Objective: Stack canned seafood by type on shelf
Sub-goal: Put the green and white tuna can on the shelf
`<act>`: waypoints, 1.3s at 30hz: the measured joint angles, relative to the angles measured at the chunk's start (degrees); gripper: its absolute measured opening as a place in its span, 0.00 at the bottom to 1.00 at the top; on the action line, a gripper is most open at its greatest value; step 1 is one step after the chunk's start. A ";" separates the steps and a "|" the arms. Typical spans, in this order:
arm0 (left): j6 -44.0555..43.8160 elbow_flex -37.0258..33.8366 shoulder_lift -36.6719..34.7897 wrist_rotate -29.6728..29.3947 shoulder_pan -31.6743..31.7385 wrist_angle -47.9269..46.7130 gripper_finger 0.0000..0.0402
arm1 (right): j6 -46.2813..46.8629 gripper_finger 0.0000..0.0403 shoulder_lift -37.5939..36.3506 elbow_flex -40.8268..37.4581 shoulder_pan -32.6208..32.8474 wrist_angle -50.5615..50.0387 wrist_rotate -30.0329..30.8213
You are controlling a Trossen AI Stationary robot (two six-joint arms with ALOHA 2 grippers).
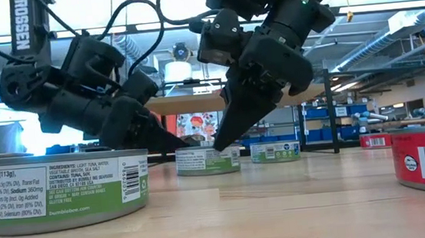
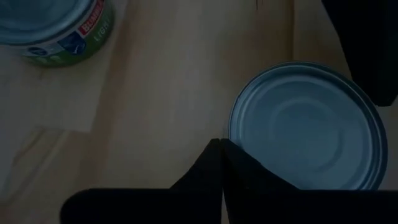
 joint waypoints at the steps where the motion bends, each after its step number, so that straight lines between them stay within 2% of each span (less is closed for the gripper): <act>1: -0.45 -0.02 0.68 0.24 0.02 1.03 0.00 | 0.41 0.02 -0.02 0.00 0.02 -0.05 0.60; 15: -0.62 -0.07 1.67 0.32 0.11 1.06 0.00 | 1.08 0.02 -0.97 0.68 0.35 -0.11 7.02; 23: 0.39 -1.76 1.86 1.88 0.10 1.36 0.00 | 4.04 0.02 -4.95 0.94 -0.38 0.95 9.96; 33: 0.22 -2.14 1.83 0.66 0.16 4.37 0.00 | 6.53 0.02 -4.91 0.90 -1.61 1.65 7.68; 39: 0.83 -1.96 1.61 3.67 0.09 7.37 0.00 | 7.99 0.02 -4.86 0.87 -3.60 2.43 7.44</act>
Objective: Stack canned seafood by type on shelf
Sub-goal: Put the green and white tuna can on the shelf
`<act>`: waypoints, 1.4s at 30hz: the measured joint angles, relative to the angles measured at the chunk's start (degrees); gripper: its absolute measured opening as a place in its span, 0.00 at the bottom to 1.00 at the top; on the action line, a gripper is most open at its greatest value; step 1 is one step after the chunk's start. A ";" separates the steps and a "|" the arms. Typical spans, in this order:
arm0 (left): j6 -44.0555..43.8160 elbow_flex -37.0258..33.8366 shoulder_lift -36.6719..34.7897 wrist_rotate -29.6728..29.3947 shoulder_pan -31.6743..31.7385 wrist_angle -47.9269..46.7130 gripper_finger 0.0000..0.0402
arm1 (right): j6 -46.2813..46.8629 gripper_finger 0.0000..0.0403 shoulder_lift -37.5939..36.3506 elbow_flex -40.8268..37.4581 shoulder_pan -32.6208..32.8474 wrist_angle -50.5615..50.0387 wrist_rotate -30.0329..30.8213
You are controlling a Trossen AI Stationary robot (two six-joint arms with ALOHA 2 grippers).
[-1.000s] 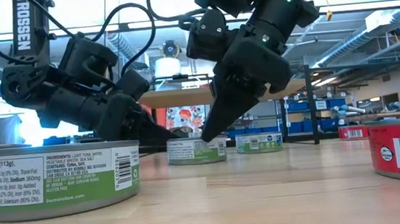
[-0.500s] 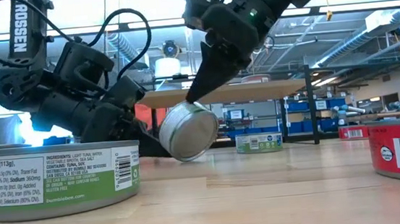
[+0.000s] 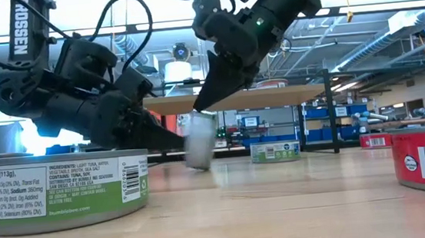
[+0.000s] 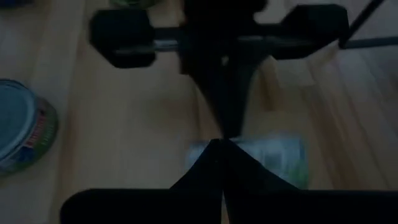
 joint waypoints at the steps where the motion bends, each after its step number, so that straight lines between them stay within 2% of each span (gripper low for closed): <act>1: 0.00 0.02 0.00 -0.02 -0.02 0.25 0.00 | 0.02 0.02 0.04 -0.05 -0.24 -0.23 -0.05; 9: 0.07 0.00 0.00 -0.44 0.04 -0.38 0.00 | 0.14 0.02 0.15 -0.13 -1.36 0.03 -2.11; 16: 0.07 -0.03 0.00 -0.77 -0.22 -0.45 0.00 | 0.80 0.10 0.02 -0.13 -1.41 0.22 -1.69; 20: 0.07 -0.03 0.00 -0.81 -1.11 -0.46 0.00 | 3.23 0.20 -0.49 -0.11 -1.24 -0.41 1.86; 25: 0.12 -0.90 -2.05 0.21 -3.02 -0.99 0.00 | 7.10 0.37 -0.62 -0.11 -0.45 -0.44 5.59; 28: 1.13 -3.27 -5.04 0.03 -4.15 -0.93 0.00 | 8.79 0.48 -0.24 -0.11 0.15 2.31 8.71; 33: 1.28 -9.07 -12.79 -3.48 -5.60 -0.67 0.00 | 7.05 0.63 1.60 -0.03 0.70 7.16 13.35; 37: 0.69 -13.31 -17.95 -6.69 -7.11 -0.75 0.00 | 7.23 0.71 2.07 -0.11 0.33 8.06 14.78; 42: 0.28 -15.56 -20.35 -9.40 -8.00 -0.31 0.00 | 8.75 0.75 2.07 -0.04 -1.02 8.56 13.94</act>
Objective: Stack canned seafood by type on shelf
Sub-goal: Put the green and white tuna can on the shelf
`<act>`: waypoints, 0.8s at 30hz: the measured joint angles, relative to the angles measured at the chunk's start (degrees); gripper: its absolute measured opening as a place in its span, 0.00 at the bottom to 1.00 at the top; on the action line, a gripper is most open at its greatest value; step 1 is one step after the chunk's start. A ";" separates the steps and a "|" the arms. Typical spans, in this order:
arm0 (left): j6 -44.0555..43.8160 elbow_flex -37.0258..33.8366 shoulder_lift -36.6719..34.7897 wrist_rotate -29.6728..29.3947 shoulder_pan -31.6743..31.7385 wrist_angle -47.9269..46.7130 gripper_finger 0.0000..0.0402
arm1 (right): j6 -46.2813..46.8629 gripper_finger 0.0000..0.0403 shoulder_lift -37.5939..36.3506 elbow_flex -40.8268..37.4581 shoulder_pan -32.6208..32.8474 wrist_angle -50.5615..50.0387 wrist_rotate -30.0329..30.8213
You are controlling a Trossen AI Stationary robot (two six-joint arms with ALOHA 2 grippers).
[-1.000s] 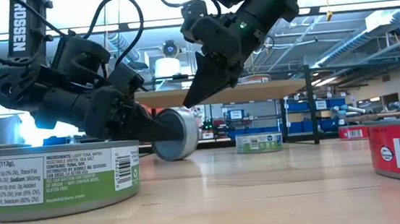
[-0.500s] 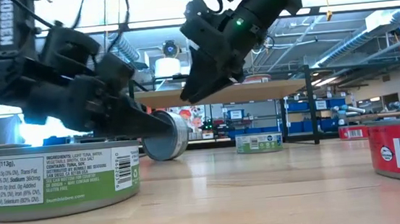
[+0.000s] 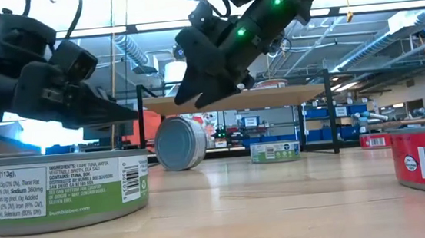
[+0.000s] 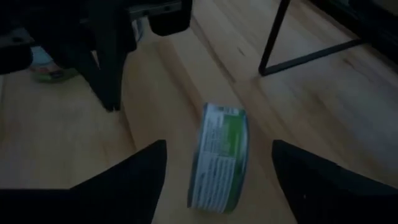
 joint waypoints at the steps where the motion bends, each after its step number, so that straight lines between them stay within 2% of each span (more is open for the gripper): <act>1: 0.00 -0.32 0.00 -0.23 0.00 0.10 0.00 | 0.41 0.75 0.03 -0.03 -0.25 0.02 -0.78; 6: -0.02 -1.01 -0.34 -0.78 0.00 1.29 0.00 | 0.36 0.72 3.69 0.52 -1.25 1.90 -3.58; 11: -0.14 -0.91 -0.30 -0.76 0.00 1.17 0.00 | -0.64 0.68 5.51 0.73 -1.71 2.82 -3.74; 15: -0.02 -1.02 -0.26 -0.93 -0.11 1.33 0.00 | -0.99 0.56 5.12 0.76 -1.74 3.39 -3.43; 19: 0.00 -1.02 -0.26 -1.04 -0.33 1.18 0.00 | -1.27 0.38 4.40 0.77 -1.89 3.28 -3.53; 24: -0.02 -1.02 -0.26 -1.02 -0.33 1.14 0.00 | -1.32 0.35 4.28 0.76 -2.75 3.64 -6.57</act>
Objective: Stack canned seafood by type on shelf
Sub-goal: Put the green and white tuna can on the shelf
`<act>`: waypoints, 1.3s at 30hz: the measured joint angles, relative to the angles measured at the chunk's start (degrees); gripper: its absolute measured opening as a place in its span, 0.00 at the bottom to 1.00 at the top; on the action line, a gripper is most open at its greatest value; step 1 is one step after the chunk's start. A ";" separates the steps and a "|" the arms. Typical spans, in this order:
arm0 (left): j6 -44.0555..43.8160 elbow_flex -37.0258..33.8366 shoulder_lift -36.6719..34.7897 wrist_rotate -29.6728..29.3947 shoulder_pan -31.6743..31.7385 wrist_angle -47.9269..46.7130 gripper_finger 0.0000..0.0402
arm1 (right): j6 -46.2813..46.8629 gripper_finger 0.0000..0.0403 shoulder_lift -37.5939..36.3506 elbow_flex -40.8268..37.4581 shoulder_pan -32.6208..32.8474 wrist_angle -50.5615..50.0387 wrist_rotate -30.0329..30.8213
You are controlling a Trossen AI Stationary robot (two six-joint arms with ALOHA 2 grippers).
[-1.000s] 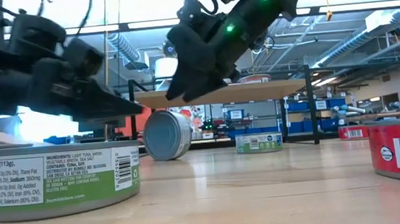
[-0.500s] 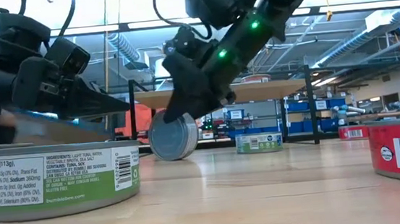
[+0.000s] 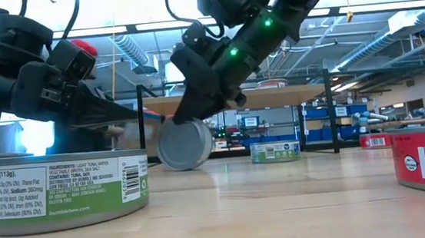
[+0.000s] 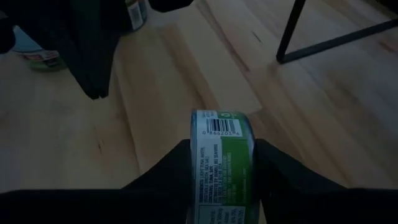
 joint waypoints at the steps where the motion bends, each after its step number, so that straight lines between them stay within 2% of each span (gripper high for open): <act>1: 0.00 0.00 0.00 0.00 0.00 0.01 0.00 | -0.01 0.35 0.00 0.00 -0.19 0.12 -0.76; 10: 0.58 0.00 0.00 -0.02 0.02 0.01 0.00 | 0.02 0.35 -3.81 -0.07 -1.05 -0.20 -5.04; 23: 0.89 0.00 0.00 -0.04 0.00 0.08 0.00 | -0.94 0.35 -13.71 -0.07 -2.90 0.73 -5.40; 27: 0.87 0.00 0.00 -0.04 0.00 0.12 0.00 | -0.78 0.35 -15.52 -0.05 -5.82 5.96 -5.34; 39: 0.99 0.00 0.02 -0.07 0.00 0.36 0.00 | 3.44 0.35 -14.80 0.02 -18.75 21.17 -7.15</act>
